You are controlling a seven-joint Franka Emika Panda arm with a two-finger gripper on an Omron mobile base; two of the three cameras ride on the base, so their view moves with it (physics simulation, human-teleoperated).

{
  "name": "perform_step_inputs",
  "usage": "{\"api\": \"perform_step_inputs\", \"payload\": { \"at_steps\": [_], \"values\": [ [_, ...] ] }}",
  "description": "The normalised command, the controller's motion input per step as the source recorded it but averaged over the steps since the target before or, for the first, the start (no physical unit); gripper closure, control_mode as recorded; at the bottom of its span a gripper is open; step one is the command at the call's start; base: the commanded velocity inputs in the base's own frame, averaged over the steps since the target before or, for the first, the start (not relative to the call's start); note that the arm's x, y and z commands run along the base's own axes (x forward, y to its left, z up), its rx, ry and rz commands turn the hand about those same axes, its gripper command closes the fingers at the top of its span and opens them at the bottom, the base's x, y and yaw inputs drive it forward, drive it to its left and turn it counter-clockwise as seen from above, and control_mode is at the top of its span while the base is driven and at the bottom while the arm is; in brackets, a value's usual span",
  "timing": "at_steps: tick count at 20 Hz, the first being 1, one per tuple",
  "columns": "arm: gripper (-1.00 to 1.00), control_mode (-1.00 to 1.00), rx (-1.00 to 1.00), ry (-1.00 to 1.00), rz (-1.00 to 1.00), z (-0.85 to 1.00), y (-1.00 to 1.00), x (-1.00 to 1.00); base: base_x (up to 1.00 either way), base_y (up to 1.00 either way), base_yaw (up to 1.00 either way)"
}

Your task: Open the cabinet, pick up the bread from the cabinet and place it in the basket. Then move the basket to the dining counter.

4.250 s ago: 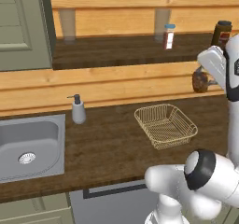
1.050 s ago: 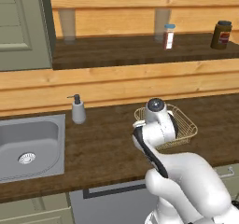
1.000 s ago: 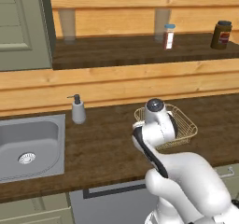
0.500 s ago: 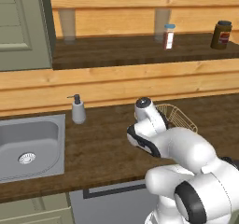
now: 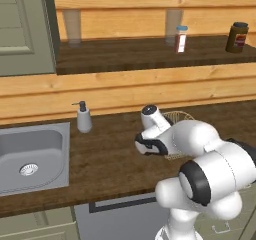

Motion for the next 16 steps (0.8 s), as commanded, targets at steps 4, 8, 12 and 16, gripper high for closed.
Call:
{"api": "perform_step_inputs", "payload": {
  "at_steps": [4,8,12,16],
  "values": [
    [-1.0,-1.0,0.0,0.0,0.0,-0.31,-0.32,0.04,0.0,0.0,0.0],
    [1.0,-1.0,0.0,0.04,0.0,-0.3,-0.18,0.01,0.0,0.0,0.0],
    [1.0,-1.0,-0.02,0.1,0.0,-0.1,0.02,0.0,0.0,0.0,0.0],
    [1.0,-1.0,-0.15,0.01,0.03,0.0,0.0,-0.12,0.0,0.0,0.0]
  ]
}}
